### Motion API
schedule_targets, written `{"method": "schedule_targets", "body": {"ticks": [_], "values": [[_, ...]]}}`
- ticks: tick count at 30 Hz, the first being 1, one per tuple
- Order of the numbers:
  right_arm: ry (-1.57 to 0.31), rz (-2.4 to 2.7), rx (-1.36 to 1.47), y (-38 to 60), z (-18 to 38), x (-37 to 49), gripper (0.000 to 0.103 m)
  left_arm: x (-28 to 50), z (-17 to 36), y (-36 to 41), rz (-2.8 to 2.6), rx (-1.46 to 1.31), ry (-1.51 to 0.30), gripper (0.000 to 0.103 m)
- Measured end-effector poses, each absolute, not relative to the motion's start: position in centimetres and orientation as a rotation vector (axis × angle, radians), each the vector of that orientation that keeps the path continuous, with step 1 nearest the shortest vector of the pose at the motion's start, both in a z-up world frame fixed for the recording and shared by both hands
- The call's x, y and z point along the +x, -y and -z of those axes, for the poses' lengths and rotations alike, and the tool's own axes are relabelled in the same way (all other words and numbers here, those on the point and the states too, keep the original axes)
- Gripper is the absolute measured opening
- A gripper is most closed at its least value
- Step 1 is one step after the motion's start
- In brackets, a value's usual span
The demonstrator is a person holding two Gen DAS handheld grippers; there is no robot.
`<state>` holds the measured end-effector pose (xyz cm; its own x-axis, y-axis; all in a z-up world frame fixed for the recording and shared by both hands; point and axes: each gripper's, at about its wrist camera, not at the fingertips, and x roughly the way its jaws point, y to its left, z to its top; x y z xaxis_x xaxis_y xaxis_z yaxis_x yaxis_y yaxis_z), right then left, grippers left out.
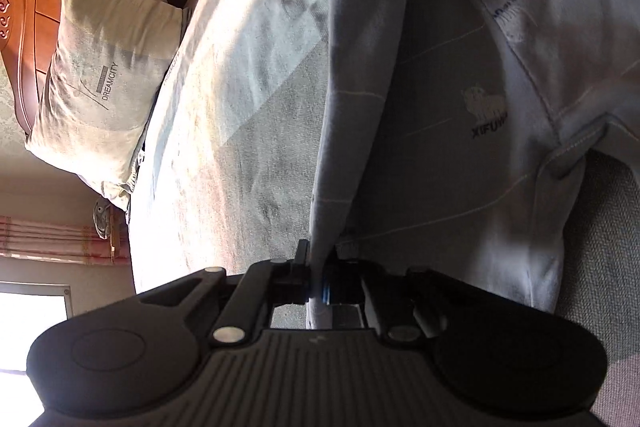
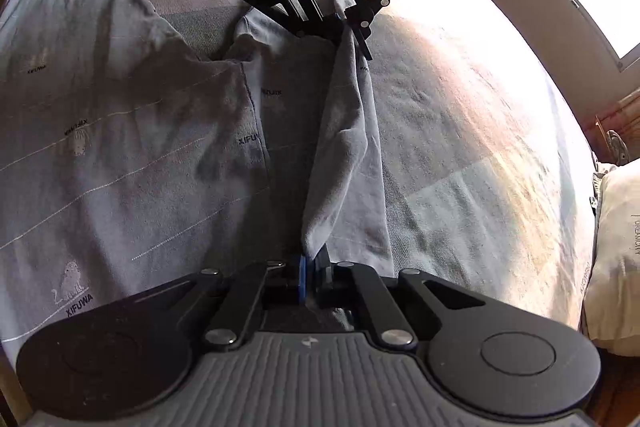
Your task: Fold clothes
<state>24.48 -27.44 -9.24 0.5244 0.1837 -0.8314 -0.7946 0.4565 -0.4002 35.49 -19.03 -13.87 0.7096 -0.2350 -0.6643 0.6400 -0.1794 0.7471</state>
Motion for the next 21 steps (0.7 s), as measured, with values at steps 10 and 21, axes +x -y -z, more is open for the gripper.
{"method": "schedule_targets", "body": {"ticks": [10,21], "values": [[-0.766,-0.643,-0.916,28.1,6.9,23.4,0.004,33.0,10.8,18.4,0.868,1.539,-0.364,0.003],[-0.716,-0.684,-0.958,28.8,6.0,19.7,0.004,26.9,8.7,17.1,1.053,1.514,-0.348,0.0]]}}
